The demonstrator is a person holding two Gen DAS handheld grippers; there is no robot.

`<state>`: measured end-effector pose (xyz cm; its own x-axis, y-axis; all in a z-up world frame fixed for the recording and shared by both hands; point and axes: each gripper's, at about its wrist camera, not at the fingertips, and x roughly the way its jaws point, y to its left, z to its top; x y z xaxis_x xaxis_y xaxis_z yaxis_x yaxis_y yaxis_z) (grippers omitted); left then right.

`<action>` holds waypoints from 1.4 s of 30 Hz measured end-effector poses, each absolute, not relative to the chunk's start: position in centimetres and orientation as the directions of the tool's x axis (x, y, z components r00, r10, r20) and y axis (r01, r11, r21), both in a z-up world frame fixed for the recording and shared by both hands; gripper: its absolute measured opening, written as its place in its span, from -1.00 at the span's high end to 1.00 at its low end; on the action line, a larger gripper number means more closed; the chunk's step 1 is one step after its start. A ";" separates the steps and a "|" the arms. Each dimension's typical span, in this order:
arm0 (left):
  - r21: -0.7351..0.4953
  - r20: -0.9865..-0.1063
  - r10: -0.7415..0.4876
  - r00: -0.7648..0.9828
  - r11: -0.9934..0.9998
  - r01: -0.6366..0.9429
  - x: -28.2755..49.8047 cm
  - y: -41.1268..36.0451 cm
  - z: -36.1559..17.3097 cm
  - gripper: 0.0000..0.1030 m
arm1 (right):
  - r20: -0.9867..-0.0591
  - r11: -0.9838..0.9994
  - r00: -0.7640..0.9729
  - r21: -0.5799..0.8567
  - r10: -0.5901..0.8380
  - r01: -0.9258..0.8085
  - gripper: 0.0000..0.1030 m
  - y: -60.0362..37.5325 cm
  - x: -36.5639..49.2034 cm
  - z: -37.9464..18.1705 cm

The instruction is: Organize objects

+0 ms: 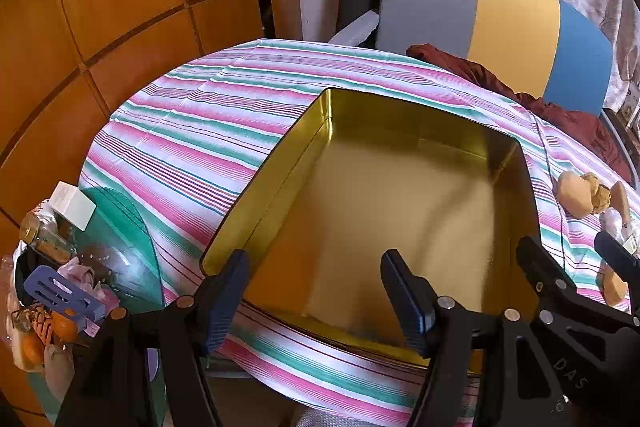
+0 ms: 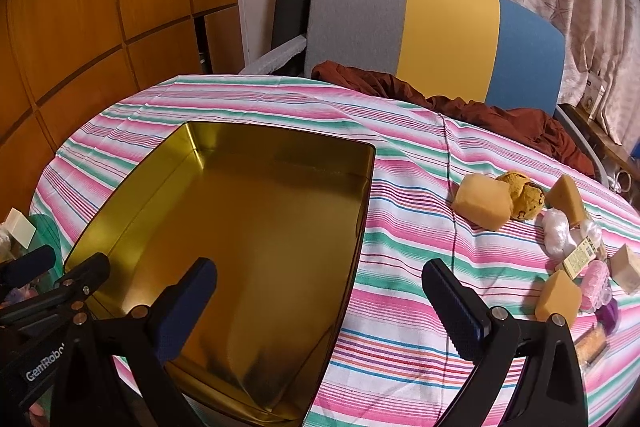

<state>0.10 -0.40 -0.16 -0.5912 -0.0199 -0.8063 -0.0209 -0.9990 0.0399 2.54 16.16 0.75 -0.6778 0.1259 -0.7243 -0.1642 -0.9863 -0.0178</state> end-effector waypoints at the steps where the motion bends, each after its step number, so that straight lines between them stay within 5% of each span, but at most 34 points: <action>1: 0.036 -0.808 -0.016 -0.589 -0.999 -0.023 0.1 -0.4 -0.2 -0.34 | -0.725 -0.987 -0.677 -0.018 0.124 -0.162 -1.00 16.2 2.5 0.7; 42: 0.013 -0.801 0.015 -0.598 -0.999 -0.043 0.2 -0.5 -0.3 -0.34 | -0.732 -0.986 -0.669 -0.026 0.130 -0.164 -1.00 16.4 2.4 0.5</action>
